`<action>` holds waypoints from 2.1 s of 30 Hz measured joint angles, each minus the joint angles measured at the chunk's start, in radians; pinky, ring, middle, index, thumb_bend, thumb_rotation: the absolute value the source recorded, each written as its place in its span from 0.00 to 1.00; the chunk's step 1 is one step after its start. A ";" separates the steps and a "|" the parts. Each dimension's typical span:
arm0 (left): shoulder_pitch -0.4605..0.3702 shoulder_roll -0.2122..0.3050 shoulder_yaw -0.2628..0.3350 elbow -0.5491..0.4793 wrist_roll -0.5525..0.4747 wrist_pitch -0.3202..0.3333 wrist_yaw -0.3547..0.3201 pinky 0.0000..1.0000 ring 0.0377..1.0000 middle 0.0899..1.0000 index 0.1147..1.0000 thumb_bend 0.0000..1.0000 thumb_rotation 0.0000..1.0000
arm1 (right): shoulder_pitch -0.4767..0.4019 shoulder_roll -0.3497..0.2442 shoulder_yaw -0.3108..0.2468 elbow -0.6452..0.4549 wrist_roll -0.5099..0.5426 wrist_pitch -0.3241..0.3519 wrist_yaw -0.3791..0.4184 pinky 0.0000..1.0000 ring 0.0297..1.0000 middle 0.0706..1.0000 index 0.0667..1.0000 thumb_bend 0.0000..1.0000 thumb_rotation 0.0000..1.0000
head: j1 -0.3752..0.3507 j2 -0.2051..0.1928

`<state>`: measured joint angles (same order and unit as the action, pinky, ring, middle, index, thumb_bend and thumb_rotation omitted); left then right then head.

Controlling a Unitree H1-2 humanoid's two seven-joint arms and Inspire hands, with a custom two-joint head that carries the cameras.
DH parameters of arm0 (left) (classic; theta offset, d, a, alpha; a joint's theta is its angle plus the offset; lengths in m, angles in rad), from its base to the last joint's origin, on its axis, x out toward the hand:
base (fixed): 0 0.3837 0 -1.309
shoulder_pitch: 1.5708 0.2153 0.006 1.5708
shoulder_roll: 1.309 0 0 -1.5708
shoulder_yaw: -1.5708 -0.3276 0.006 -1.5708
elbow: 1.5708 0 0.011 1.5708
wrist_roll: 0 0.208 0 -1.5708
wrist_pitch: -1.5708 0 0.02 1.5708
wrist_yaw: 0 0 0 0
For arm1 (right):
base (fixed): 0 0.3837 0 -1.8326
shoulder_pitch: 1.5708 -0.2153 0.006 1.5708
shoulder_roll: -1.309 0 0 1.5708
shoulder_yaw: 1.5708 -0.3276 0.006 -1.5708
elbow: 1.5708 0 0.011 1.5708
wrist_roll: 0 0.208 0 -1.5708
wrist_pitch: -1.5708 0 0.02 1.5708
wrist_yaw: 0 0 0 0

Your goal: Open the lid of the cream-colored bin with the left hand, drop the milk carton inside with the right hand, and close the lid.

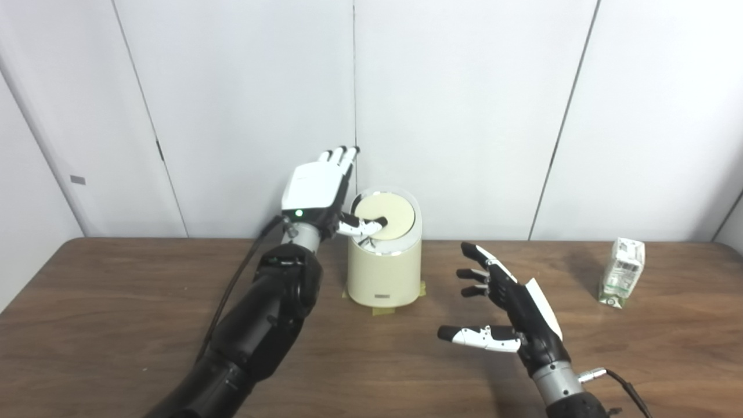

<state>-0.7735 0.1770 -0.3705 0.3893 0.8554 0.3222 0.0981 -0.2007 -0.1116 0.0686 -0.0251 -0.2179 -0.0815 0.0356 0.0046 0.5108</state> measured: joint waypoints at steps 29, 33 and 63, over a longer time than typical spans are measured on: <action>0.540 0.046 0.460 -0.510 -0.725 -0.211 -0.094 0.72 0.77 0.82 0.87 0.92 0.24 | 0.001 -0.013 -0.005 0.009 0.014 -0.004 0.001 0.66 0.78 0.90 0.87 0.77 0.18 | 0.011 -0.008; 0.612 0.024 0.461 -0.524 -0.741 -0.286 -0.094 0.64 0.77 0.82 0.87 0.89 0.21 | -0.001 -0.013 -0.005 0.028 0.017 -0.008 0.000 0.65 0.78 0.90 0.88 0.78 0.17 | 0.003 -0.014; 0.666 0.087 0.477 -0.288 -0.804 -0.583 -0.137 0.66 0.81 0.87 0.93 0.73 0.06 | -0.180 -0.370 -0.237 0.118 0.046 -0.081 0.004 0.62 0.73 0.84 0.83 0.79 0.04 | -0.360 -0.101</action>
<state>-0.1074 0.2637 0.1065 0.1015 0.0512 -0.2611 -0.0391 -0.3811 -0.4815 -0.1682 0.0927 -0.1722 -0.1627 0.0400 -0.3558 0.4096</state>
